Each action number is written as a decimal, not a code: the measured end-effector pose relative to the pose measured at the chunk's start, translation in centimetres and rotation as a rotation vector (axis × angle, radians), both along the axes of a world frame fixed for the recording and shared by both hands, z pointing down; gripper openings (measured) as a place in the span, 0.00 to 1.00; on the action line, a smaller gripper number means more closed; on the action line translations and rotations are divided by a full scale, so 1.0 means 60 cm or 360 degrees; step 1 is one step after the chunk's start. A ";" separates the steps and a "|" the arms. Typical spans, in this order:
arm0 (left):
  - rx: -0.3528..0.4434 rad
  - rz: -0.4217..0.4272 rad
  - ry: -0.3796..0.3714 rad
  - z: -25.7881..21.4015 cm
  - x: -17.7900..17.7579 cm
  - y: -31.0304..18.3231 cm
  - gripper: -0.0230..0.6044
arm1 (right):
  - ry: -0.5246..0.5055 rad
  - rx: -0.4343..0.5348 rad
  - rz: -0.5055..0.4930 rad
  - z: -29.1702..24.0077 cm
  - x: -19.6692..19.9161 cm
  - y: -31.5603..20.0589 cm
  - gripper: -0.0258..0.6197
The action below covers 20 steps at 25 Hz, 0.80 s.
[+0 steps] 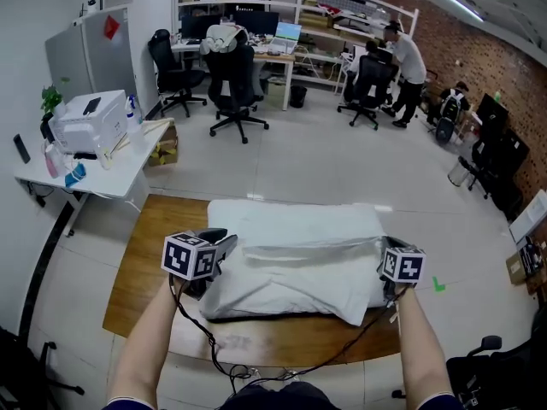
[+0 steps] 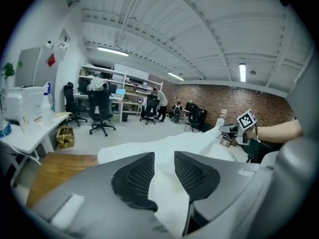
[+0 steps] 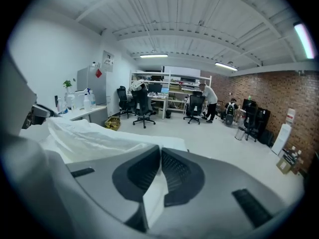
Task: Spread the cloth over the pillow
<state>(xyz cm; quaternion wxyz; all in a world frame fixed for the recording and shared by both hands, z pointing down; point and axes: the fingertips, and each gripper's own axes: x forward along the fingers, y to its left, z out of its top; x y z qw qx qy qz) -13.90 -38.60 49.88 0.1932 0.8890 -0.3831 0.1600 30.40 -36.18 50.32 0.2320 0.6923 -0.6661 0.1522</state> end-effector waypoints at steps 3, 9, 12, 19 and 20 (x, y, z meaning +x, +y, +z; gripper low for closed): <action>-0.0020 -0.0093 -0.0013 0.005 -0.010 0.007 0.23 | 0.0006 -0.0062 0.0014 0.026 0.026 0.007 0.08; -0.0016 -0.0225 -0.0103 0.030 -0.019 0.039 0.09 | 0.0051 -0.0151 -0.0037 0.080 0.044 0.025 0.09; -0.0020 -0.0294 -0.0110 0.038 -0.033 0.059 0.08 | 0.0056 -0.0146 -0.0015 0.099 0.051 0.051 0.09; -0.0046 -0.0435 -0.0054 0.051 -0.069 0.125 0.08 | -0.0167 0.0035 0.0038 0.080 0.055 0.132 0.11; -0.0036 -0.0460 -0.0042 0.051 -0.074 0.136 0.08 | -0.0178 0.0062 0.0013 0.071 0.046 0.139 0.11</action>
